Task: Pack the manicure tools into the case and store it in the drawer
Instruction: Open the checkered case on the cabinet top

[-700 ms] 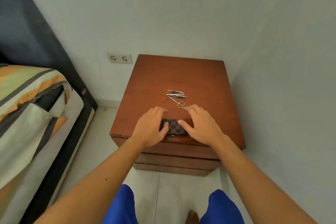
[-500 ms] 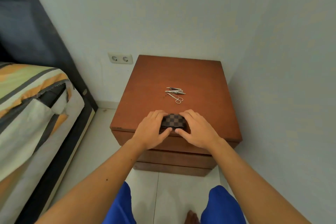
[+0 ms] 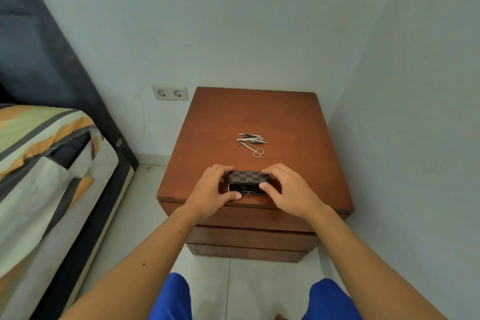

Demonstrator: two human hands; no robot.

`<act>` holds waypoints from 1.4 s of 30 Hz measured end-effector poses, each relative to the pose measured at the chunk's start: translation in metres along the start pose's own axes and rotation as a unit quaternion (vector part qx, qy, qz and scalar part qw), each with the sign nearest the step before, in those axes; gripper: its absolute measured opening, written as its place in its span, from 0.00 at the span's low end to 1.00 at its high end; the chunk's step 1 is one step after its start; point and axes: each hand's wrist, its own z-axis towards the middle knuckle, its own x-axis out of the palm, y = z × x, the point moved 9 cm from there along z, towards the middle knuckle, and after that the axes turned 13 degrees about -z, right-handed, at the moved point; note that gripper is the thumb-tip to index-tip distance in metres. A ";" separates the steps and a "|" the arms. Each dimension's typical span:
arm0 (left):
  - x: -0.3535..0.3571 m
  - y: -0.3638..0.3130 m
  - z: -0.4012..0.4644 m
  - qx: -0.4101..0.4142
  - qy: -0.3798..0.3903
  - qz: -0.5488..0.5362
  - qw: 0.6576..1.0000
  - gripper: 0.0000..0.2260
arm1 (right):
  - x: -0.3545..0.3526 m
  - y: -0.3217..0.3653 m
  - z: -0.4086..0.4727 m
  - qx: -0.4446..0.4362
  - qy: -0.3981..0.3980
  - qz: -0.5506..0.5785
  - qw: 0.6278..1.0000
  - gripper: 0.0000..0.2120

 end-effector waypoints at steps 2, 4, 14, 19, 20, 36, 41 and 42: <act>-0.003 0.006 0.001 -0.011 -0.018 -0.033 0.999 0.32 | -0.006 -0.009 0.009 0.034 -0.020 0.043 0.998 0.15; -0.005 0.011 0.003 -0.017 -0.033 -0.067 0.997 0.33 | -0.009 -0.020 0.021 0.080 -0.040 0.095 0.991 0.11; -0.006 0.022 0.003 -0.017 -0.045 -0.096 0.994 0.31 | 0.009 -0.054 0.068 0.199 -0.065 0.155 0.965 0.06; -0.008 0.020 0.001 0.000 -0.049 -0.083 0.995 0.30 | 0.015 -0.052 0.072 0.201 -0.081 0.119 0.969 0.06; -0.007 0.019 0.001 0.003 -0.047 -0.081 0.996 0.30 | 0.016 -0.051 0.072 0.201 -0.090 0.115 0.969 0.07; -0.030 0.008 0.063 -0.065 -0.081 -0.020 0.994 0.18 | 0.016 -0.027 -0.008 0.198 -0.092 0.064 0.974 0.10; -0.025 0.009 0.077 -0.065 -0.066 0.021 0.996 0.09 | 0.020 -0.025 -0.013 0.222 -0.087 0.057 0.970 0.07; -0.026 0.011 0.076 -0.068 -0.072 0.019 0.995 0.09 | 0.020 -0.026 -0.012 0.225 -0.085 0.060 0.969 0.06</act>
